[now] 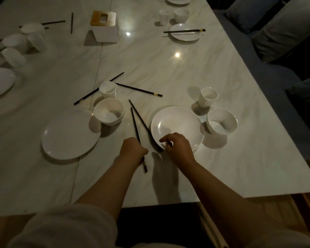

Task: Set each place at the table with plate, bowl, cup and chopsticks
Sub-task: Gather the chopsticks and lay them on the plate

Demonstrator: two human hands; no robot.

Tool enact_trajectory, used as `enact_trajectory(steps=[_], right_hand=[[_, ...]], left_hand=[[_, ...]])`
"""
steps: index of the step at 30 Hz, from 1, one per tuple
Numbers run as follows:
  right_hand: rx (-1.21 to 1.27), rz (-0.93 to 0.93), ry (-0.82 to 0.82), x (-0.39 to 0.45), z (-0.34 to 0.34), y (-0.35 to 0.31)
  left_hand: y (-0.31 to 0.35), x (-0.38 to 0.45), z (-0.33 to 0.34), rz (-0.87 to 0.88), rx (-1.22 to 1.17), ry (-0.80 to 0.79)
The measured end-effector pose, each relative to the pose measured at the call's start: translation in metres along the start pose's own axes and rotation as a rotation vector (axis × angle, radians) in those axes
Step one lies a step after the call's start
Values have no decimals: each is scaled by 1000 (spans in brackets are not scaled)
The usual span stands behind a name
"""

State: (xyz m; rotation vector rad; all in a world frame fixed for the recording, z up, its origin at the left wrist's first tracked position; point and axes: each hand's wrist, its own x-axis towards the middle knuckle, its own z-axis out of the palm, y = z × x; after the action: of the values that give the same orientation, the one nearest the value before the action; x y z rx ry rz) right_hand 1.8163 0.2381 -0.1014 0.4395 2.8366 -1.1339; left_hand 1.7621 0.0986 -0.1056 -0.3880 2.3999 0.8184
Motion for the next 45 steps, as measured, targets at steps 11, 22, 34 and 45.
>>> enact_trajectory(steps=[11, 22, 34, 45], right_hand=[[5, -49, -49, 10, 11, -21], [102, 84, 46, 15, 3, -6], [115, 73, 29, 21, 2, -8], [-56, 19, -147, 8, 20, -18]], left_hand=[[-13, 0, -10, 60, -109, 81], [8, 48, -7, 599, 238, 216], [-10, 64, -18, 655, 341, 82], [-28, 40, -36, 1005, 357, 60]])
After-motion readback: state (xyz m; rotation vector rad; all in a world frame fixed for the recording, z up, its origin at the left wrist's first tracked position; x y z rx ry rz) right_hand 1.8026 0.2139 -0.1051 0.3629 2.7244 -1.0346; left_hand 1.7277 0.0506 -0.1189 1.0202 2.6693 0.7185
